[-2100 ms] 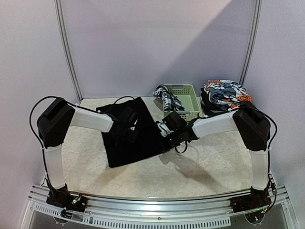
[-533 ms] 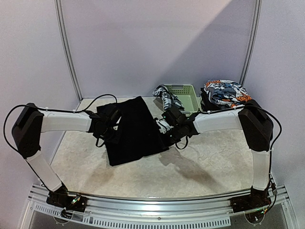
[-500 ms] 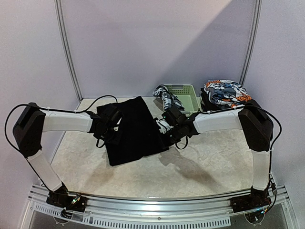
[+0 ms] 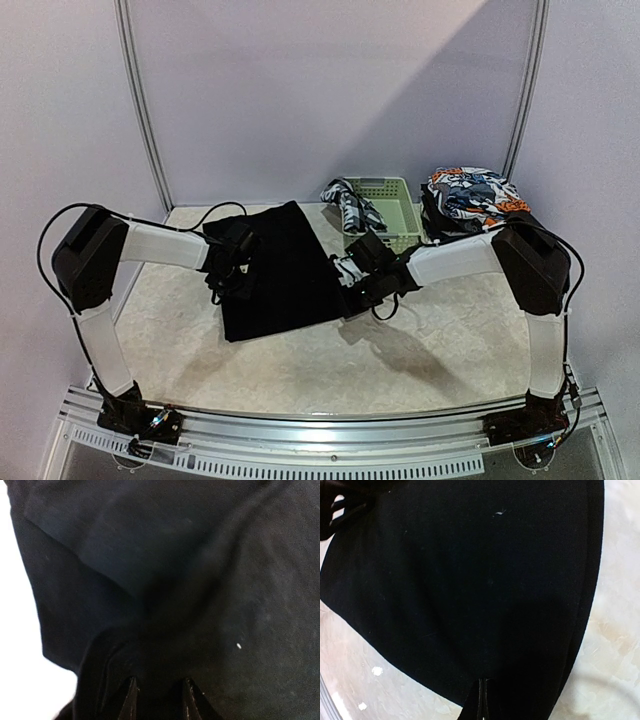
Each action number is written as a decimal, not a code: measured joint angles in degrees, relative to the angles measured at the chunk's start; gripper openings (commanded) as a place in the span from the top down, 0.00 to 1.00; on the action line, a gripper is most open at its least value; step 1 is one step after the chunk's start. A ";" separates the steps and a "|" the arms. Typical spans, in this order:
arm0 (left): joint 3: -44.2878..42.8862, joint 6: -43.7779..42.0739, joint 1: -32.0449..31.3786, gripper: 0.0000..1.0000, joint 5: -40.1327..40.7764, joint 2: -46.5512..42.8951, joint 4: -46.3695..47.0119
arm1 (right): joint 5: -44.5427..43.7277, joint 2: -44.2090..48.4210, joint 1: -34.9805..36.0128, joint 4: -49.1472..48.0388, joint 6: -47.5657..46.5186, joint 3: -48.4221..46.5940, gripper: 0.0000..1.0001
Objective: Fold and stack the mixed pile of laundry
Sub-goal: Adjust the 2/3-rectangle-folded T-shirt at the center of the board, then pick up the 2/3-rectangle-folded T-shirt from the center of the board.
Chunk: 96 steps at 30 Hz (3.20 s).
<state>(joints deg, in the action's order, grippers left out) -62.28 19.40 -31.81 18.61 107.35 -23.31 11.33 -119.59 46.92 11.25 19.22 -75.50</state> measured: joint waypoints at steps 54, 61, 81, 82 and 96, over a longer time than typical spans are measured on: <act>17.55 16.44 -17.44 0.69 -3.21 -15.52 -1.73 | 0.85 1.40 -2.69 -1.18 0.28 2.40 0.94; 19.80 18.93 -20.63 0.69 -1.29 -17.03 -0.35 | 0.96 3.85 -2.69 -6.12 2.45 7.85 0.94; 21.51 21.59 -30.60 0.46 2.01 -33.18 -18.03 | -0.44 14.56 1.40 -0.46 7.76 16.61 0.62; 21.73 21.79 -30.64 0.46 1.99 -34.25 -18.23 | -0.28 15.17 1.40 -0.09 7.67 16.81 0.61; 29.90 23.85 -30.82 0.40 -2.80 -38.84 -15.91 | 0.04 16.96 1.16 1.66 8.15 17.84 0.60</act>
<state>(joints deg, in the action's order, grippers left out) -32.38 43.24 -62.63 15.81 68.51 -39.22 11.38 -102.63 48.07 12.91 27.38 -57.67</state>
